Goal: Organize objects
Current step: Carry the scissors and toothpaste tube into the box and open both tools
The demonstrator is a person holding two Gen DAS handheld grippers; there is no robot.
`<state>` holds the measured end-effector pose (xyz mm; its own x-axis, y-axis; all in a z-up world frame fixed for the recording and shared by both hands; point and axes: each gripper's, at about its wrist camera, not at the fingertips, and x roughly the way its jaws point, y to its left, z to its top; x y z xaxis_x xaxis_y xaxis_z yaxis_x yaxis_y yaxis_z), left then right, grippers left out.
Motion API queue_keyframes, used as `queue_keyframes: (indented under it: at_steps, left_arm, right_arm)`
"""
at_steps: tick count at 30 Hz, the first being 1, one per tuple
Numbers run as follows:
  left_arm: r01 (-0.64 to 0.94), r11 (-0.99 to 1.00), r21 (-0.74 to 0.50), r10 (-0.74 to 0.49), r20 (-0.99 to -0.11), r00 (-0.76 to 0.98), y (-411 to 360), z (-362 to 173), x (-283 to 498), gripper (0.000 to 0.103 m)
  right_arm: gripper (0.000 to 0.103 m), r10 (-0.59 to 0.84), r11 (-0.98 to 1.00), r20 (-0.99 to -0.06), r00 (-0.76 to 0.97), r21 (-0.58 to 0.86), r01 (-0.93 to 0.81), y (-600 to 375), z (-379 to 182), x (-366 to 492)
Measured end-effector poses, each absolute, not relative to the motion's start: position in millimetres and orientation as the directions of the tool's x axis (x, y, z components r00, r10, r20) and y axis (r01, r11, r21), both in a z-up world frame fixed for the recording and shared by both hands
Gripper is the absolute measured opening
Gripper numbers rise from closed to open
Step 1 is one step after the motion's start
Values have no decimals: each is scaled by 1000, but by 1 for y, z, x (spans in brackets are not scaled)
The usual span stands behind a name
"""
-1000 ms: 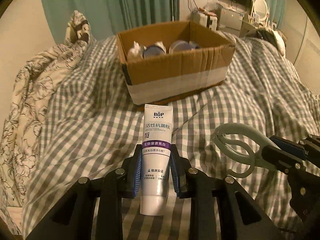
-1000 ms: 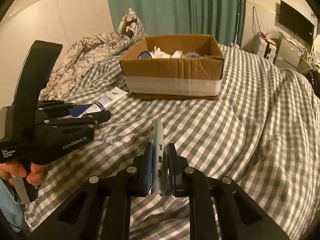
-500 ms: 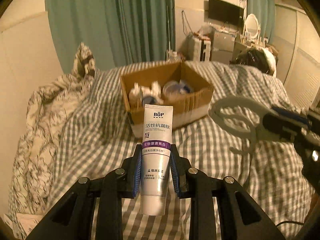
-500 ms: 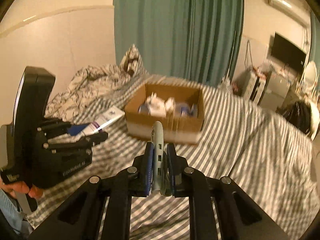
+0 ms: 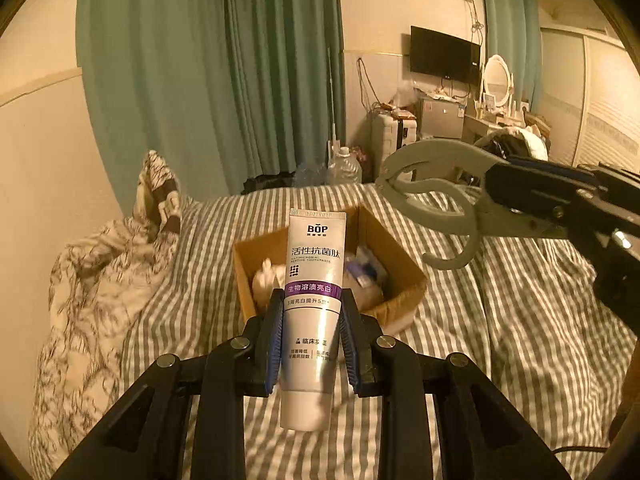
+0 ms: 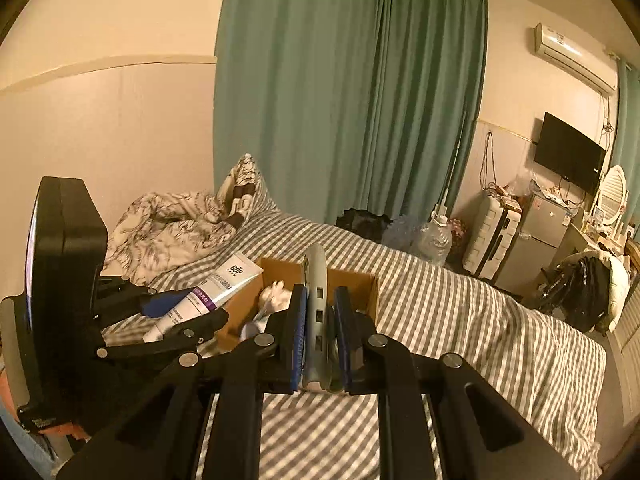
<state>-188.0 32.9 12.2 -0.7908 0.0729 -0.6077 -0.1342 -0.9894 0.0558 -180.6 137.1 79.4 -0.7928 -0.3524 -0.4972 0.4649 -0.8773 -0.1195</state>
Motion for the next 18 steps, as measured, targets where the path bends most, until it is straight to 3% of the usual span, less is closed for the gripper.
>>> queue_keyframes:
  at_steps: [10,18]
  left_arm:
    - [-94,-993,64,34,-622,-782,25,-1,-274,26]
    - [-87,-995,44,36,-669,-742,18,-51,-339,26]
  right_arm:
    - [13,-361,-879,-521,-774,-86,469,119,58,-272]
    - [13,-367,-881,-573,-733,-38,471,106,15,-340]
